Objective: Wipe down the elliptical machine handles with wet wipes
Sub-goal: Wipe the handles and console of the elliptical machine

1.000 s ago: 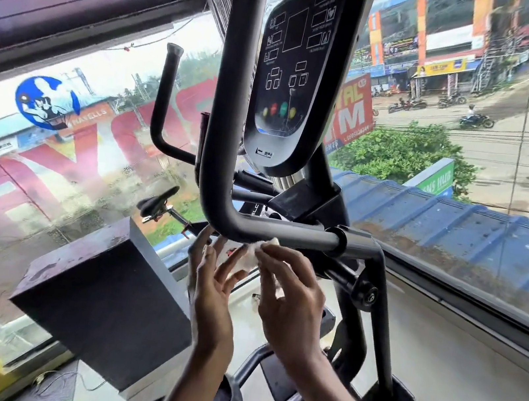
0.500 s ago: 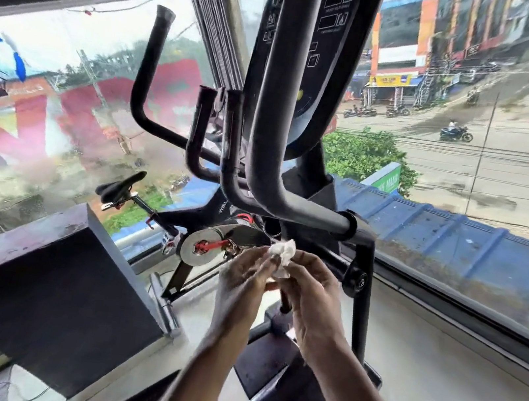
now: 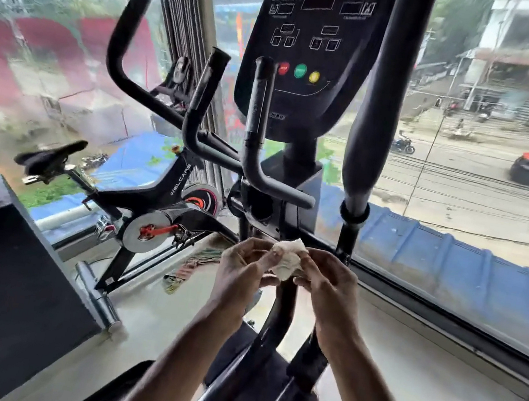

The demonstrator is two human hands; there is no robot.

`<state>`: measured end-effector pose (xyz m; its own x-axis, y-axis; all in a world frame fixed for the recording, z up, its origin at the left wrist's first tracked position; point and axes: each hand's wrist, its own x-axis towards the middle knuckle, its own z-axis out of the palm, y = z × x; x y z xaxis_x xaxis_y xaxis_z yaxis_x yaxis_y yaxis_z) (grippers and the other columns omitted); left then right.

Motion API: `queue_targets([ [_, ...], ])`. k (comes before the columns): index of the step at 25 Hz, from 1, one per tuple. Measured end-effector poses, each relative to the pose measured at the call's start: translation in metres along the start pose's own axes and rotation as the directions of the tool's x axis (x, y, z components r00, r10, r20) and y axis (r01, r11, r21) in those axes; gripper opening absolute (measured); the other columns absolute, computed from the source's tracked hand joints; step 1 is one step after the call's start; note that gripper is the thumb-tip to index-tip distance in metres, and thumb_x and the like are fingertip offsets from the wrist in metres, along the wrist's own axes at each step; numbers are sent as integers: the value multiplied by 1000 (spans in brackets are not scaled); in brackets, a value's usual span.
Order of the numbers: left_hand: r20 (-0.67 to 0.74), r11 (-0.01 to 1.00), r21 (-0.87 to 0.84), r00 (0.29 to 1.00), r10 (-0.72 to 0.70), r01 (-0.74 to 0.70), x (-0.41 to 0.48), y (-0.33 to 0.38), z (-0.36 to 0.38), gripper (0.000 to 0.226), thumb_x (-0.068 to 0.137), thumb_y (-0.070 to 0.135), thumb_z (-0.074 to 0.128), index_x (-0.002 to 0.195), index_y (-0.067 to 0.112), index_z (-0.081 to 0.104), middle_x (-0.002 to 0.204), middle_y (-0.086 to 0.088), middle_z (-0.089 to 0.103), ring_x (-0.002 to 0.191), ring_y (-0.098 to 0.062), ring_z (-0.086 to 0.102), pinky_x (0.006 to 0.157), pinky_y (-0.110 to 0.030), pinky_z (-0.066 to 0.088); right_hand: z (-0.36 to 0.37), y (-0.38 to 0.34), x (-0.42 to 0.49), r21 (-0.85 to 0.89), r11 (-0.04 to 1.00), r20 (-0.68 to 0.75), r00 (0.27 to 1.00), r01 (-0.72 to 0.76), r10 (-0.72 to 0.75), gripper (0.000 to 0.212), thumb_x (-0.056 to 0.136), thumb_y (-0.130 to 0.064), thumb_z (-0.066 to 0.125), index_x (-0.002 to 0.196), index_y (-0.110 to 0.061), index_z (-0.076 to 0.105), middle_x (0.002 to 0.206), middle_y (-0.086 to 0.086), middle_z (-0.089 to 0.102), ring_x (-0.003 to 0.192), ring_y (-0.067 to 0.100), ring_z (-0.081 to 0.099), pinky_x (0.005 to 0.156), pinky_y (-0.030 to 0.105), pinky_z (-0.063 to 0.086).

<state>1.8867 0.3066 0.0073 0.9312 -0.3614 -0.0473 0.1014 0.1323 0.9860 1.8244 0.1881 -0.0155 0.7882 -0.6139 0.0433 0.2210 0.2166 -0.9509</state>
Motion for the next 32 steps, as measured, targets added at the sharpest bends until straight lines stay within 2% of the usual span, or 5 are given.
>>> queue_targets([
  [11, 109, 992, -98, 991, -73, 83, 18, -12, 12, 14, 88, 0, 74, 101, 5, 73, 91, -12, 75, 84, -24, 70, 74, -30, 61, -14, -8, 21, -127, 991, -11, 999, 36, -37, 23, 94, 6, 65, 104, -13, 72, 102, 12, 76, 96, 25, 75, 90, 42, 62],
  [17, 93, 999, -17, 994, 50, -49, 35, -3, 14, 38, 79, -17, 74, 108, 5, 67, 82, -2, 74, 75, -8, 71, 67, -19, 55, -14, -5, 31, -219, 963, 73, 987, 157, -144, 7, 91, -8, 77, 97, -12, 78, 93, 0, 80, 85, 9, 76, 73, 20, 56],
  [21, 106, 991, -134, 994, -7, 22, 59, -11, 7, 17, 86, 11, 80, 102, 10, 74, 89, -9, 76, 82, -21, 69, 76, -31, 57, -5, 2, 48, -213, 964, -23, 985, 163, -171, 12, 92, -3, 76, 92, -15, 77, 90, 2, 80, 84, 12, 74, 77, 27, 59],
  [25, 189, 989, -142, 982, -18, 46, 88, -14, 4, 21, 85, 4, 79, 106, 3, 76, 102, -21, 77, 92, -32, 71, 90, -44, 59, 2, 9, 63, -275, 951, -115, 978, 140, -177, 15, 93, -2, 73, 91, -16, 72, 89, 1, 78, 84, 14, 73, 76, 35, 59],
  [32, 315, 994, -108, 948, 35, 0, 116, -12, 8, 8, 86, 2, 79, 90, 8, 77, 80, -4, 77, 67, -10, 70, 61, -20, 53, 10, 8, 68, -497, 841, -115, 945, 212, -306, 10, 91, -21, 80, 92, -31, 79, 102, -10, 78, 96, 8, 74, 75, 19, 57],
])
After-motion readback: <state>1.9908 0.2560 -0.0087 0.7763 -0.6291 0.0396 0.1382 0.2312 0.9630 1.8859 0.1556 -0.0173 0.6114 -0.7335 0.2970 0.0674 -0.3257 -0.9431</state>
